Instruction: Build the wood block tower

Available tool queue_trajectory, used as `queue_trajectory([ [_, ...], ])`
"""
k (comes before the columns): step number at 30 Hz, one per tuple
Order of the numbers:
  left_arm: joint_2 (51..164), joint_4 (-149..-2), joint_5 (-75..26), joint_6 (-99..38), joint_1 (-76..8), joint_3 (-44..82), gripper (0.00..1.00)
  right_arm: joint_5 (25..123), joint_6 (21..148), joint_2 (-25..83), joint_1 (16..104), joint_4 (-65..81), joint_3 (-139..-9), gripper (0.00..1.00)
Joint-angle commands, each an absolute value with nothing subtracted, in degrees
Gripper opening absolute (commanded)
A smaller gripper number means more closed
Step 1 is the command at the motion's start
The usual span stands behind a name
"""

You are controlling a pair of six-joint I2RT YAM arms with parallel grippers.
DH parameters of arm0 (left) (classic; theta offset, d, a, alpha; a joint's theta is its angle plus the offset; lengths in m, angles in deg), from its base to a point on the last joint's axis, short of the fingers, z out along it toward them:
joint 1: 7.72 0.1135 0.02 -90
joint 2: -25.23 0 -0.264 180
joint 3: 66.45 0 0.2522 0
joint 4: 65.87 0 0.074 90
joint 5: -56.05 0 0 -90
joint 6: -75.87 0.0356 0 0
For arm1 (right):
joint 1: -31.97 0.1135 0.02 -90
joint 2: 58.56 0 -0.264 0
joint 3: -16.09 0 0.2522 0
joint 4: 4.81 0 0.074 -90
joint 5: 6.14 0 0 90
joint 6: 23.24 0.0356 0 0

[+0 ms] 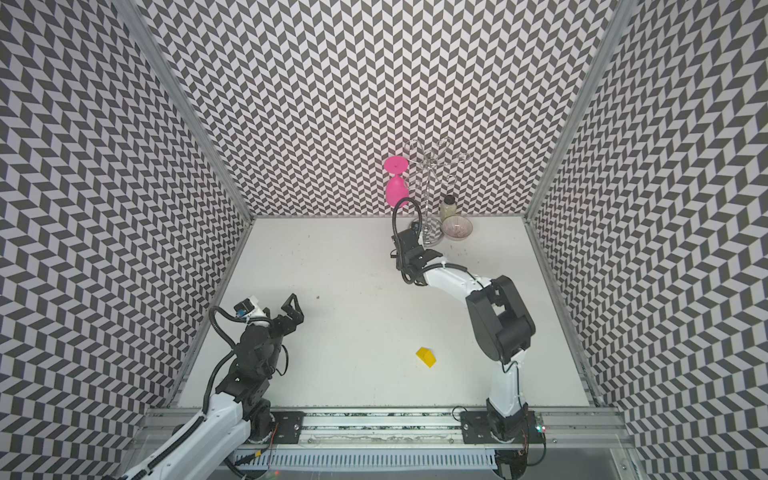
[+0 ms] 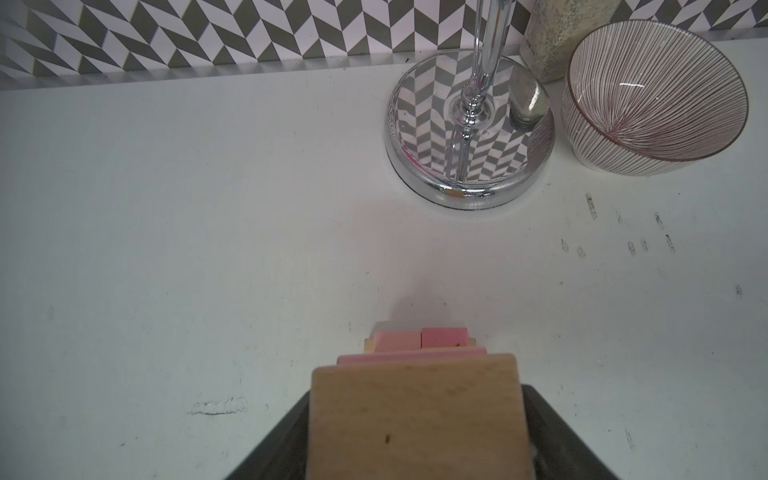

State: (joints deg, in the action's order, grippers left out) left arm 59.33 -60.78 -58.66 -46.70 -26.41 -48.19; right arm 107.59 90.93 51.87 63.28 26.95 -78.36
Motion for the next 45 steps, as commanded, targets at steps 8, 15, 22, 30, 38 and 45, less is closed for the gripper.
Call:
queue_trajectory([
  [8,59.06,-59.33,-58.74,-46.34,-26.08,-48.81,1.0,106.69,90.45,51.93,63.03,25.66,-80.12,0.77],
  [15,58.98,-59.4,-58.73,-46.31,-26.09,-48.82,1.0,105.66,90.94,50.96,63.09,25.56,-79.67,0.74],
  [22,58.98,-59.35,-58.61,-46.29,-26.08,-48.82,1.0,105.97,91.02,51.13,63.09,25.52,-79.76,0.73],
  [30,58.98,-59.33,-58.6,-46.35,-26.08,-48.82,1.0,106.98,90.93,51.06,63.0,25.87,-79.85,0.77],
  [38,60.41,-58.43,-59.41,-46.25,-26.08,-48.51,1.0,105.22,90.14,46.25,63.09,24.44,-77.11,0.85],
  [45,62.69,-57.75,-59.72,-46.13,-26.08,-47.81,1.0,107.01,92.8,33.8,64.11,23.8,-67.8,0.9],
])
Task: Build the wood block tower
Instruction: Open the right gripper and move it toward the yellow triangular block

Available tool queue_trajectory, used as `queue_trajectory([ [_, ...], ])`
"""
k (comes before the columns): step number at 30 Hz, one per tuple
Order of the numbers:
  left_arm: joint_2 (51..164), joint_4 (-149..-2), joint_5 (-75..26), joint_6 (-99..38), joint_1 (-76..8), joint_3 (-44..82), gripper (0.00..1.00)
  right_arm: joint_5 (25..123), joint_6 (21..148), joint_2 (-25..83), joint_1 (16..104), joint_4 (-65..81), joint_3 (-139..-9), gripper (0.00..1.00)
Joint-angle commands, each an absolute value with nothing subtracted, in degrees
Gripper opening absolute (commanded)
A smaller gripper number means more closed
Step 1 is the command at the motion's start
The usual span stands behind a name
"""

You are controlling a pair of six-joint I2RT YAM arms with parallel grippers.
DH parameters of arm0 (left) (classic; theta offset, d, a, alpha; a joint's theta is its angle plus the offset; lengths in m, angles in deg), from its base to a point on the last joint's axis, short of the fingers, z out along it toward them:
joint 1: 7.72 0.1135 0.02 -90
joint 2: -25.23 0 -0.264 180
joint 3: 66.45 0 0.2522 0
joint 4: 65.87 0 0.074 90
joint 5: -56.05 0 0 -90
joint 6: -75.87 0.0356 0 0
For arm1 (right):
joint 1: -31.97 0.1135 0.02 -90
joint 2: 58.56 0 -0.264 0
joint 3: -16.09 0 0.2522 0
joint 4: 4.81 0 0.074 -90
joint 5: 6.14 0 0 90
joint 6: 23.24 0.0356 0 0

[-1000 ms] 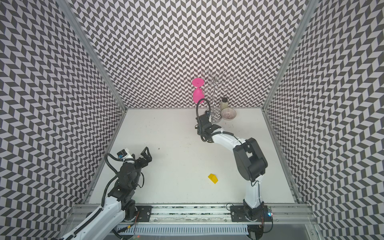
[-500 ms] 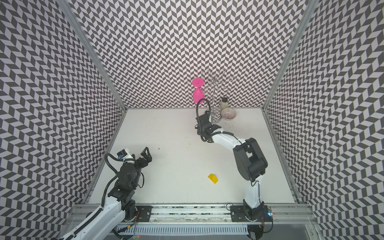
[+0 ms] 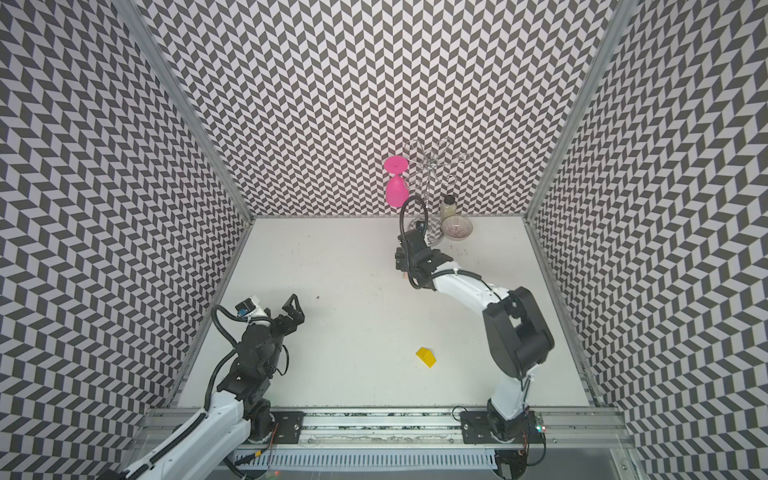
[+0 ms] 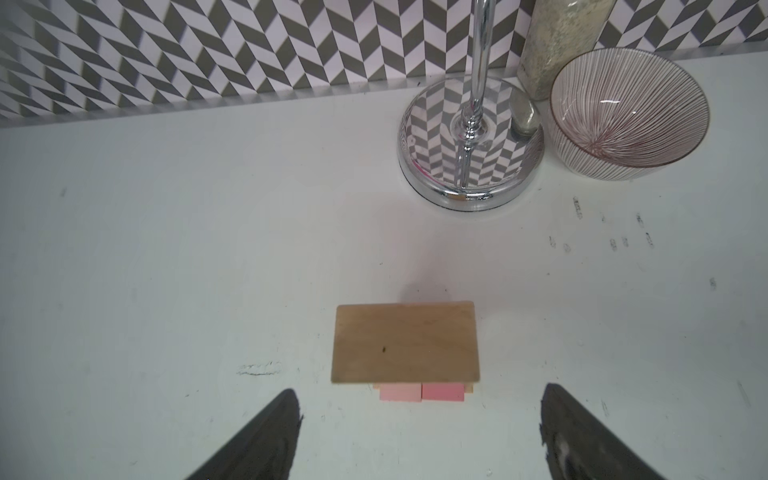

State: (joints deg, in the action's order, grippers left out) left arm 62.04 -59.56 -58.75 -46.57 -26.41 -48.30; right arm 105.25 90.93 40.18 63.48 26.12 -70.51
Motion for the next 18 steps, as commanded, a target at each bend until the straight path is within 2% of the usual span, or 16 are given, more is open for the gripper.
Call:
queue_trajectory([
  [1,63.05,-57.75,-59.66,-46.09,-26.1,-47.69,1.0,107.65,94.27,30.99,64.58,23.49,-65.22,0.9],
  [5,63.81,-57.88,-59.44,-45.98,-26.17,-47.32,1.0,112.72,103.12,17.06,70.23,19.98,-51.21,0.93],
  [8,62.84,-58.19,-59.31,-45.95,-26.17,-47.63,1.0,112.32,107.39,7.9,77.14,13.65,-40.44,0.94],
  [11,61.18,-58.61,-59.07,-45.86,-26.17,-48.18,1.0,109.38,109.52,3.99,81.59,12.96,-35.05,0.91],
  [18,58.39,-59.5,-58.74,-45.96,-26.17,-48.99,1.0,101.15,110.05,-0.61,83.21,11.47,-22.6,0.89],
])
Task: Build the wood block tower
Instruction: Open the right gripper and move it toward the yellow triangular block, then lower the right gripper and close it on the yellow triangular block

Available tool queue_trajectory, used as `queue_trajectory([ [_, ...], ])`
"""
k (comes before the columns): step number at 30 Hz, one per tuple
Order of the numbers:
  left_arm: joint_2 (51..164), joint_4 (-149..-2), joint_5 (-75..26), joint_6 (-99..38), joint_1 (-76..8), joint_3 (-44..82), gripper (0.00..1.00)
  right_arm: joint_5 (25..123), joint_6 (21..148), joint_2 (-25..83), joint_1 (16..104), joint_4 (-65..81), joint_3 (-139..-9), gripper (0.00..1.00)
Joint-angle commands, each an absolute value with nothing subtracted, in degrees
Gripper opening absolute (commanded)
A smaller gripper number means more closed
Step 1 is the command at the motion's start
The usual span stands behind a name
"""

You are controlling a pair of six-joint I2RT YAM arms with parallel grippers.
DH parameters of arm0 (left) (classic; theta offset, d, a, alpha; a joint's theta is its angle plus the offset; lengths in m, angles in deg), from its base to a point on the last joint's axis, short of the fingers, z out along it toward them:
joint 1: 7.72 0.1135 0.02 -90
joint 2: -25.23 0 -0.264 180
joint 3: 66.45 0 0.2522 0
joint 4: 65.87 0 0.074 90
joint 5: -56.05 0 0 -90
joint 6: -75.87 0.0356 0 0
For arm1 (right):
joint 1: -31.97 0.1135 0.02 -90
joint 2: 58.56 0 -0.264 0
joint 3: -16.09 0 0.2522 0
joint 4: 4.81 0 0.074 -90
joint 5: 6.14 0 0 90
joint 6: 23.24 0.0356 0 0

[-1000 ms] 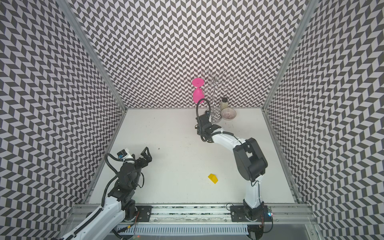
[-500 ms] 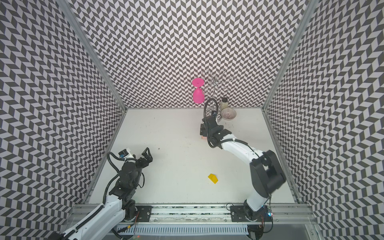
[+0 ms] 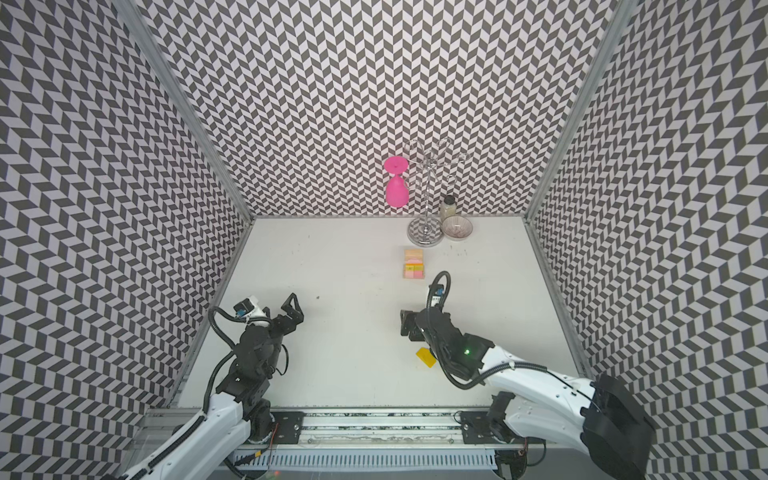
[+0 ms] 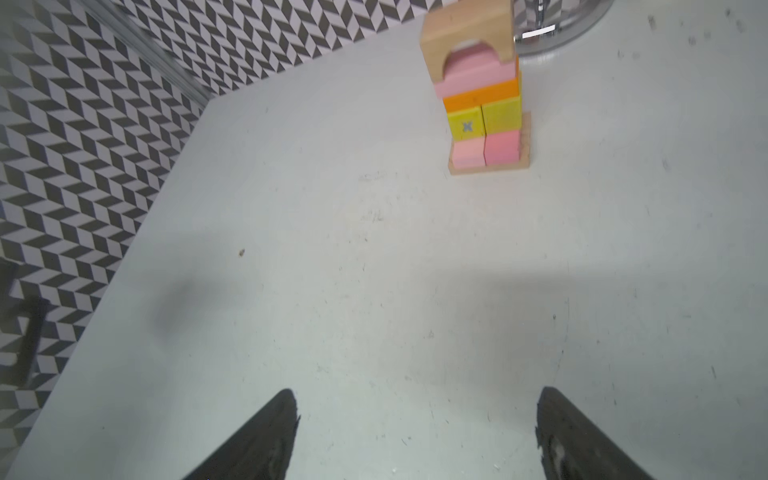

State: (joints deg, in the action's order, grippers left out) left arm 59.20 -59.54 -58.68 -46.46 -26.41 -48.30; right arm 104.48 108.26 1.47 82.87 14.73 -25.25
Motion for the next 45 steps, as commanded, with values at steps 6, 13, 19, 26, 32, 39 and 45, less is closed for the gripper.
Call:
queue_trajectory([
  [6,58.19,-59.6,-58.61,-46.03,-26.17,-49.0,1.0,94.1,108.35,-0.55,83.47,9.22,-17.38,0.88],
  [13,58.45,-59.68,-58.98,-46.16,-26.17,-48.91,1.0,93.74,107.7,6.2,85.57,8.93,-18.03,0.79],
  [19,58.45,-59.77,-59.35,-46.28,-26.17,-48.91,1.0,98.28,109.96,8.09,90.3,14.71,-20.87,0.74],
  [26,58.41,-59.77,-59.35,-46.22,-26.17,-48.91,1.0,104.09,113.91,8.68,95.34,21.77,-22.5,0.71],
  [32,58.27,-59.86,-59.11,-46.25,-26.17,-48.91,1.0,106.16,115.77,12.54,96.51,24.07,-24.12,0.6],
  [39,58.36,-59.86,-59.18,-46.23,-26.17,-48.91,1.0,107.92,118.39,16.59,99.83,25.49,-25.67,0.51],
  [45,58.31,-59.86,-59.18,-46.29,-26.17,-48.91,1.0,109.41,119.86,18.36,101.97,27.36,-27.18,0.4],
])
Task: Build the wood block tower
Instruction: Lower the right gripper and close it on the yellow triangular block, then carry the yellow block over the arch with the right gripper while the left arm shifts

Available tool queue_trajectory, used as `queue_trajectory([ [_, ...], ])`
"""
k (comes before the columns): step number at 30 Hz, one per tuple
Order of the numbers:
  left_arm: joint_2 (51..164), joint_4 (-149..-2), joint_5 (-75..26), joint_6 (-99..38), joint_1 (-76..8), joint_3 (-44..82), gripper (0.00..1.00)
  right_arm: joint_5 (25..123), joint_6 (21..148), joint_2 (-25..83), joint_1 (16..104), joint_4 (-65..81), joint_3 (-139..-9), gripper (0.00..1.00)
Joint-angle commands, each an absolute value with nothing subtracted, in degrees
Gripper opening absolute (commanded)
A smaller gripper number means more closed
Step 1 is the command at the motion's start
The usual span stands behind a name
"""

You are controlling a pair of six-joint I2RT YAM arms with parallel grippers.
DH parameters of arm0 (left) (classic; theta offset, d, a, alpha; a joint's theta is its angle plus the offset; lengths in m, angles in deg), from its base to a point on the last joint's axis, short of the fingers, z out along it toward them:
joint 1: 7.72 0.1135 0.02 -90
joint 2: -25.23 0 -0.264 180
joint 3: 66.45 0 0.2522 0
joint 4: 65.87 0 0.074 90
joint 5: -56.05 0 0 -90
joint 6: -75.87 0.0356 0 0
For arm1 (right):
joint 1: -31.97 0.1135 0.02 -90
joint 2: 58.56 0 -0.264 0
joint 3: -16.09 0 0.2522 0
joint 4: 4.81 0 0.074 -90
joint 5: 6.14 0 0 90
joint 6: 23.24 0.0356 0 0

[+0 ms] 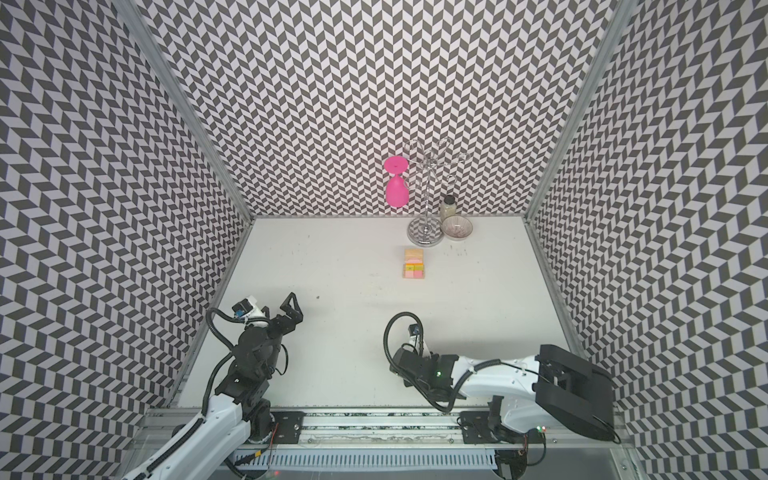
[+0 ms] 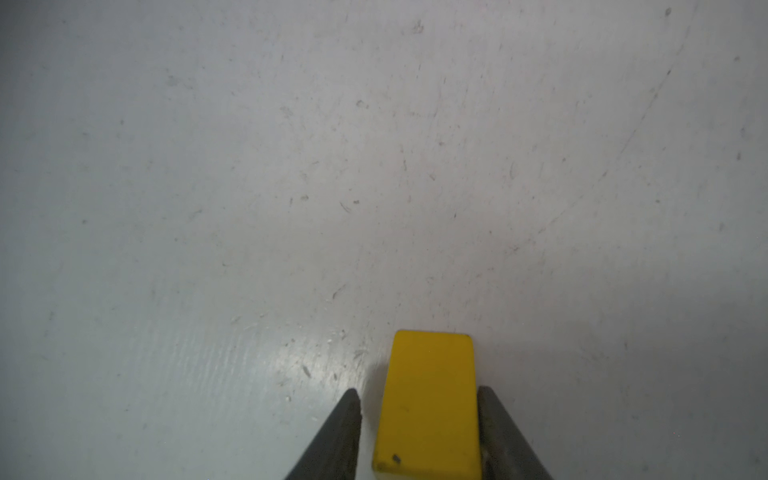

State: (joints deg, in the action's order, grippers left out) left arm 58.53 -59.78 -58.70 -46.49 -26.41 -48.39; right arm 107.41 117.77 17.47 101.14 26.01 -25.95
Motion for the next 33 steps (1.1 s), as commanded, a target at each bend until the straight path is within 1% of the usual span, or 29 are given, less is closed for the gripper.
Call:
queue_trajectory([
  [1,58.28,-59.86,-59.17,-46.22,-26.17,-48.91,1.0,109.56,120.01,18.55,102.11,27.53,-27.31,0.38],
  [9,58.23,-59.97,-59.06,-46.29,-26.17,-48.94,1.0,111.13,118.74,20.0,102.2,30.0,-31.05,0.17],
  [11,58.01,-60.0,-59.01,-46.3,-26.17,-48.99,1.0,111.64,116.49,18.6,102.2,31.93,-34.08,0.15],
  [15,57.45,-60.01,-58.92,-46.26,-26.17,-49.21,1.0,115.06,111.22,12.69,102.2,36.62,-41.02,0.13],
  [18,56.72,-59.95,-58.98,-46.26,-26.17,-49.5,1.0,120.35,106.55,8.67,102.2,37.4,-45.57,0.07],
  [20,56.11,-59.97,-58.95,-46.23,-26.17,-49.69,1.0,120.25,99.01,6.67,101.74,34.04,-48.24,0.0],
  [21,55.79,-60.03,-58.94,-46.13,-26.17,-49.78,1.0,118.58,95.33,6.12,101.3,32.01,-49.56,0.0],
  [23,55.23,-60.04,-58.98,-46.12,-26.17,-50.04,1.0,115.0,83.98,5.0,101.17,25.42,-50.41,0.0],
  [28,54.58,-60.04,-58.96,-46.2,-26.17,-50.31,1.0,124.51,68.36,4.44,101.06,15.7,-49.39,0.0],
  [29,54.58,-60.04,-58.91,-46.13,-26.17,-50.31,1.0,124.75,63.99,3.75,101.06,12.52,-48.21,0.0],
  [30,54.58,-59.97,-58.85,-46.17,-26.17,-50.31,1.0,122.32,59.51,2.91,100.74,9.65,-47.27,0.0],
  [31,54.66,-59.95,-58.79,-46.11,-26.17,-50.27,1.0,117.68,54.34,2.17,99.82,8.83,-47.04,0.0],
  [32,54.67,-59.95,-58.77,-46.05,-26.17,-50.22,1.0,115.18,51.57,2.0,98.85,8.7,-47.55,0.0],
  [33,54.65,-59.91,-58.81,-46.1,-26.17,-50.23,1.0,113.58,51.47,2.41,97.35,9.18,-48.67,0.0],
])
